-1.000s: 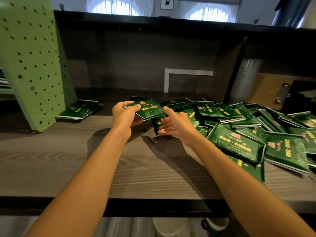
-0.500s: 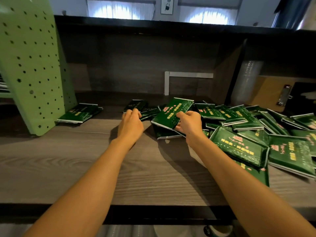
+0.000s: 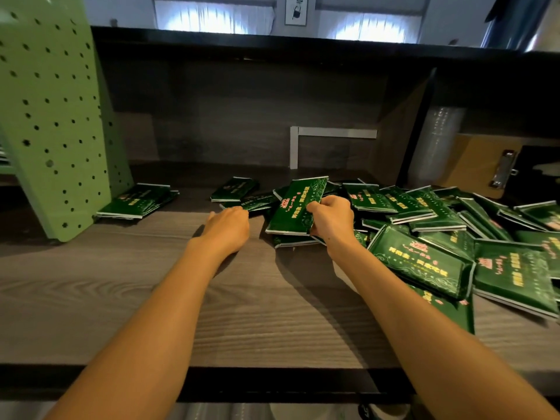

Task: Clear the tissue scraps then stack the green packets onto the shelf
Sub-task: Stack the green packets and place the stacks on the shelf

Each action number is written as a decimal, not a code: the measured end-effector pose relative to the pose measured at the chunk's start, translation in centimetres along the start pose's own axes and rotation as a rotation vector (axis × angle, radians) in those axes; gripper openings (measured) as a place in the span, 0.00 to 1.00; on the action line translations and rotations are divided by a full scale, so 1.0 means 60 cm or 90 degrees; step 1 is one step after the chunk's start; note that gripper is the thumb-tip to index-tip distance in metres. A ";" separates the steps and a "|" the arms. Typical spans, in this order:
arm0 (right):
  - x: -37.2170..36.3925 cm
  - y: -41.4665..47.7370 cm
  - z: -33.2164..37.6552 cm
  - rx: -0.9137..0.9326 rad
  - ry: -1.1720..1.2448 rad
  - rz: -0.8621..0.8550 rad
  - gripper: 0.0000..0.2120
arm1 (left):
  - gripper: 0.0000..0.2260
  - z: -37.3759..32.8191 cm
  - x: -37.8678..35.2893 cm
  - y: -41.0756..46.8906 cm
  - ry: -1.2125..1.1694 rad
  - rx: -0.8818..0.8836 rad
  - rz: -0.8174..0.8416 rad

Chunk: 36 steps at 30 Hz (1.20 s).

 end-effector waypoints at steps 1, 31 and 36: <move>0.002 -0.002 0.003 0.008 -0.011 -0.007 0.11 | 0.13 0.004 0.010 -0.006 0.010 0.007 -0.013; 0.002 -0.028 0.018 -0.009 -0.052 0.013 0.16 | 0.14 0.040 0.020 -0.028 -0.757 0.259 0.030; 0.001 -0.031 0.019 -0.034 -0.005 0.034 0.17 | 0.11 0.051 0.031 -0.025 -0.918 0.242 -0.022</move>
Point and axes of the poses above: each hand's wrist, its own y-axis towards the middle knuckle, its own x-axis out of the back of the hand, z = x × y, the point moved 4 cm from there along y, towards the middle knuckle, and after that the axes turned 14 degrees about y, right-handed, at the moved point
